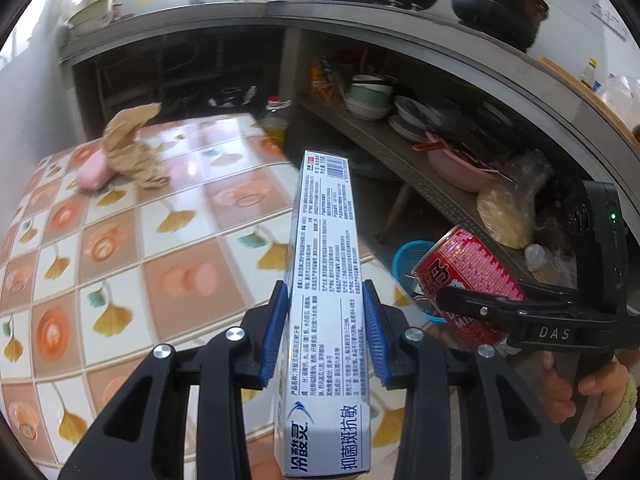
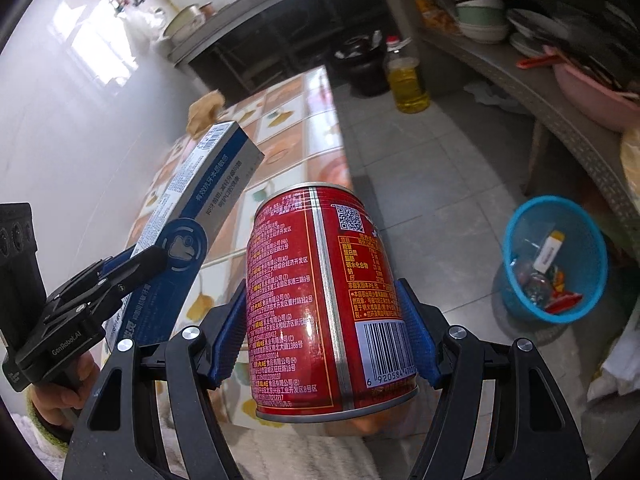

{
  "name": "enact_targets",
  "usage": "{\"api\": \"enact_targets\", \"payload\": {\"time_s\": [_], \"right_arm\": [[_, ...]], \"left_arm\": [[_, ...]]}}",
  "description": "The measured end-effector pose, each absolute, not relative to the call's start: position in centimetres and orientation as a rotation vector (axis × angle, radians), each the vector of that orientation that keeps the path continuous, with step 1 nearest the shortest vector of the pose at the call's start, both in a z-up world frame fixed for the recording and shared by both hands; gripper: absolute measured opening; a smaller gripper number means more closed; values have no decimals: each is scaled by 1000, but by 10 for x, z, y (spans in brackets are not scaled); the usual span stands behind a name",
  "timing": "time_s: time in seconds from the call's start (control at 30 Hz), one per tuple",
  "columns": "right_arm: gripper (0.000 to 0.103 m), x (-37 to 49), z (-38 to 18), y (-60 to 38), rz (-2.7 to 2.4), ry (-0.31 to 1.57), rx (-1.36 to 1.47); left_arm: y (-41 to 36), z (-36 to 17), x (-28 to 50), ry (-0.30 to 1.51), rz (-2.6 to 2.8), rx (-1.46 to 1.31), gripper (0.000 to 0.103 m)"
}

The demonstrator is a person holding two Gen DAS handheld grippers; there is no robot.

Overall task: Collect trash
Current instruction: 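Carry the can and toothpaste box with both grippers to the wastebasket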

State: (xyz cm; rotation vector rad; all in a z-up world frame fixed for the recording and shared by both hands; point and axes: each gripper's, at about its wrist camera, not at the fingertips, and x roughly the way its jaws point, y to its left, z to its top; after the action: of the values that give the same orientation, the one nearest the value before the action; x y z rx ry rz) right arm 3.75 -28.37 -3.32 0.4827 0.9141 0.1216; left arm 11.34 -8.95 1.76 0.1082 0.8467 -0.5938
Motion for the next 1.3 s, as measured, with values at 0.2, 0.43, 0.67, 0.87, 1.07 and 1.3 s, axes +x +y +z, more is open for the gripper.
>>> {"api": "enact_targets", "payload": {"time_s": [0.2,0.43,0.67,0.87,1.07,1.3], "right_arm": [[66,19,-36,-317,46,892,526],[66,-12,-38,-363,-88,862,588],[66,-58,-52,-431,-333,839,667],[66,-75,-82,-465,-431,854,768],[66,-55,-131,-483,-435,923,873],[66,-10,-188,-520,-495,1017,958]], "left_arm": [[-125,16,114,859,-665,133,36],[-160,12,118,900,-749,132,36],[-209,11,138,971,-860,123,36],[-270,-7,163,1082,-934,124,36],[-344,-69,192,1307,-929,167,36],[-411,-140,221,1463,-855,261,36]]}}
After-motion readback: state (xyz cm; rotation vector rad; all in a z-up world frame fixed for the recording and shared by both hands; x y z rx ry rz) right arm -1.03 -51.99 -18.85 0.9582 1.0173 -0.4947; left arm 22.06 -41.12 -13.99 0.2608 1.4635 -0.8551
